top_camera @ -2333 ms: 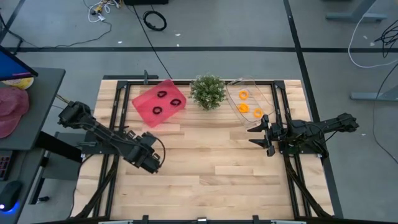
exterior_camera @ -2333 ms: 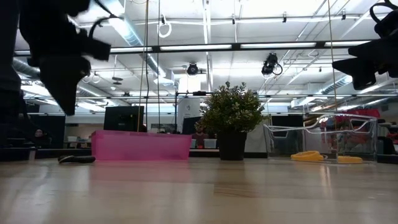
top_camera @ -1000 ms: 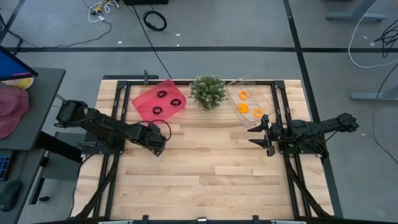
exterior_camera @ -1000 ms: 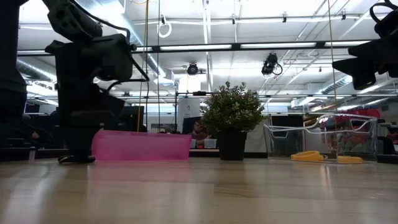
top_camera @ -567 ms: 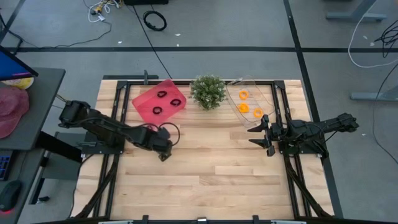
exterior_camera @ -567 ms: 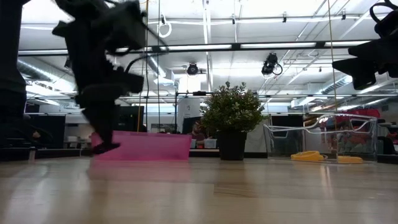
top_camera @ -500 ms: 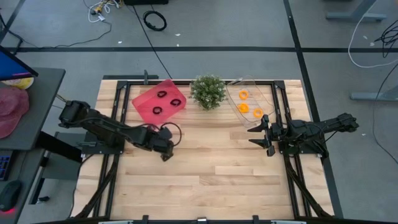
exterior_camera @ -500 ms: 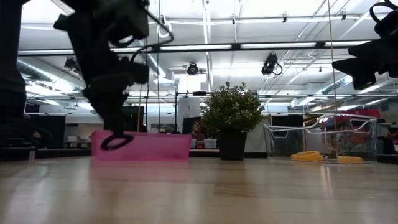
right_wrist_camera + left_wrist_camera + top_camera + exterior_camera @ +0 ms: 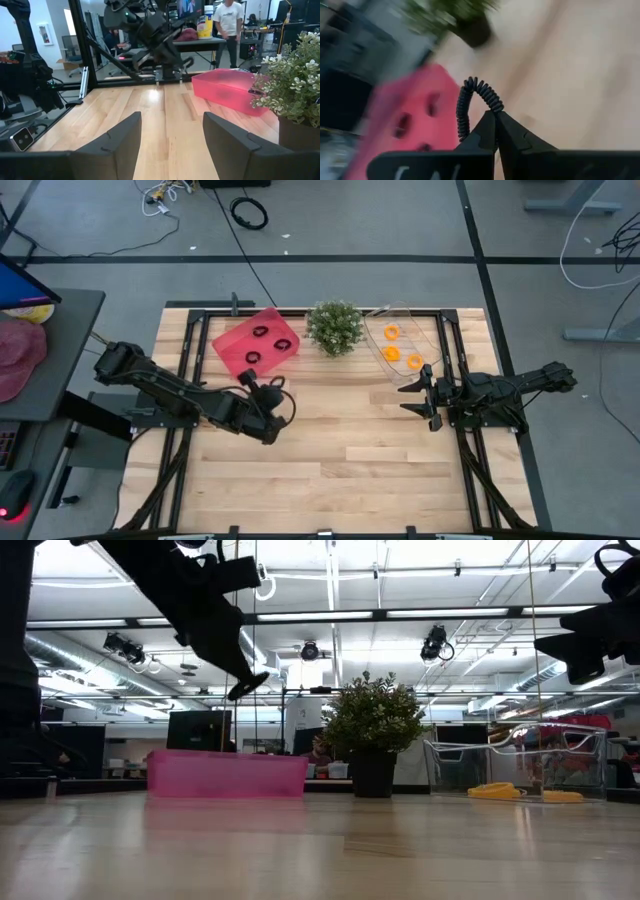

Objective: Sort spring keychains
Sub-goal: Put the black spring keychain into the pink bin

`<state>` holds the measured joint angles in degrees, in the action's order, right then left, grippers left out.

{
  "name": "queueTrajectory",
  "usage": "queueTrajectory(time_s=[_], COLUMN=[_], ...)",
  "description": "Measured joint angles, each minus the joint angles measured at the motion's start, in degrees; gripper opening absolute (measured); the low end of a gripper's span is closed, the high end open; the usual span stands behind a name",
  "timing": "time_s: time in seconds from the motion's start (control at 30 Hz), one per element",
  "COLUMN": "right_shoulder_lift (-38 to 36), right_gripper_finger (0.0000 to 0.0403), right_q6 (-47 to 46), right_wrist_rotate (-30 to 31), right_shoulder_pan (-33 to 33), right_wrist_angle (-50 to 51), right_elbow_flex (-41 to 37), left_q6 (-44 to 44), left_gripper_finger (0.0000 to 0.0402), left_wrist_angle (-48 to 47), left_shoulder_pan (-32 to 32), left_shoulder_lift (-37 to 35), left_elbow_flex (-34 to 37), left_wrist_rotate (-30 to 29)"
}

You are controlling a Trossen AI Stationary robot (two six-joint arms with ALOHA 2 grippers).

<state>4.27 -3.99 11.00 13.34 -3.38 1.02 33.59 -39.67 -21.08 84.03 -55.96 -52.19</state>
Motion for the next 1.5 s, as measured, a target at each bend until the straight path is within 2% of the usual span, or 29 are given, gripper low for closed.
queueTrajectory(time_s=[0.17,0.67,1.1,1.5], right_shoulder_lift=[0.0,0.0,0.0,0.0], right_gripper_finger=[0.0215,0.0215,0.0215,0.0215], right_q6=[0.0,0.0,0.0,0.0], right_wrist_rotate=[0.0,0.0,0.0,0.0], right_shoulder_pan=[0.0,0.0,0.0,0.0], right_wrist_angle=[0.0,0.0,0.0,0.0], right_elbow_flex=[0.0,0.0,0.0,0.0], left_q6=[1.5,1.7,1.6,-4.7], left_gripper_finger=[0.0003,0.0003,0.0003,0.0003], left_wrist_angle=[-1.7,-7.0,-11.6,-11.0], left_shoulder_pan=[0.0,1.8,14.4,23.3], left_shoulder_lift=[0.0,0.0,0.0,0.0], left_elbow_flex=[0.2,0.2,0.2,0.2], left_wrist_rotate=[-11.4,-26.6,-28.4,-29.7])
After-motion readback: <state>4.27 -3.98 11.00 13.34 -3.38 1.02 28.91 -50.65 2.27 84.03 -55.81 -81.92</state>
